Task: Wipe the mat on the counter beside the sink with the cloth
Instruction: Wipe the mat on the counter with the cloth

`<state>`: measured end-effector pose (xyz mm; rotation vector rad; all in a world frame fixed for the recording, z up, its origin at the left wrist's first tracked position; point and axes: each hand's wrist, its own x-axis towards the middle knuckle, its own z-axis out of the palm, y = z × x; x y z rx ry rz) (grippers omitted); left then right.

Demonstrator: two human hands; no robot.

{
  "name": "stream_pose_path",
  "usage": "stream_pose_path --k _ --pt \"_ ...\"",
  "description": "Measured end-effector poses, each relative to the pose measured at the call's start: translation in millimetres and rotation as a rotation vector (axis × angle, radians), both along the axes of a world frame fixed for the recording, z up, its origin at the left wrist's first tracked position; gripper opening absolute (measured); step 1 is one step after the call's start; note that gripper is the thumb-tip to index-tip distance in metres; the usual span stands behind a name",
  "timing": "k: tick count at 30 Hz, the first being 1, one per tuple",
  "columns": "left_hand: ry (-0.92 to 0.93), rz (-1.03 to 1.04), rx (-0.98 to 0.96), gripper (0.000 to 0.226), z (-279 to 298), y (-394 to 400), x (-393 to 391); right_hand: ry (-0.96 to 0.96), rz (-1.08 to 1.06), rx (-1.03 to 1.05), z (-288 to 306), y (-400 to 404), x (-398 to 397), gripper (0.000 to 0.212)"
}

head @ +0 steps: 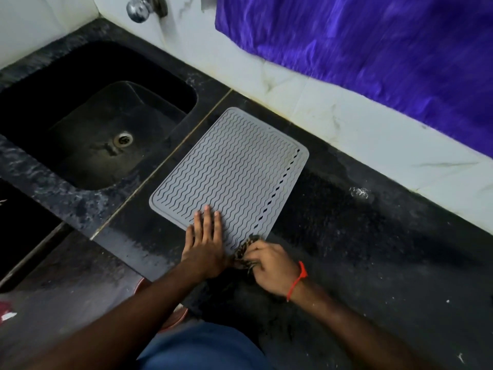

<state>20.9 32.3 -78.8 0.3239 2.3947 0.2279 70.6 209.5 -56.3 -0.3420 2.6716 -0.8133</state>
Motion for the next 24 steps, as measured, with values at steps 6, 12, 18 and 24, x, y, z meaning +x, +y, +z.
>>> stream_pose_path --k 6,12,18,24 --pt "-0.011 -0.007 0.062 0.123 5.7 2.6 -7.2 0.127 -0.262 -0.23 20.6 51.1 -65.9 0.049" --pt "-0.008 -0.136 0.01 0.105 -0.6 11.7 -13.5 0.272 0.187 0.052 -3.6 66.0 -75.7 0.06" --pt "-0.06 -0.136 -0.031 0.107 4.6 15.6 -18.1 0.52 0.672 0.446 -36.4 111.5 -102.2 0.047" --pt "-0.084 -0.138 -0.052 0.108 5.7 17.0 -21.7 0.596 0.422 0.67 -26.1 192.2 -201.9 0.06"
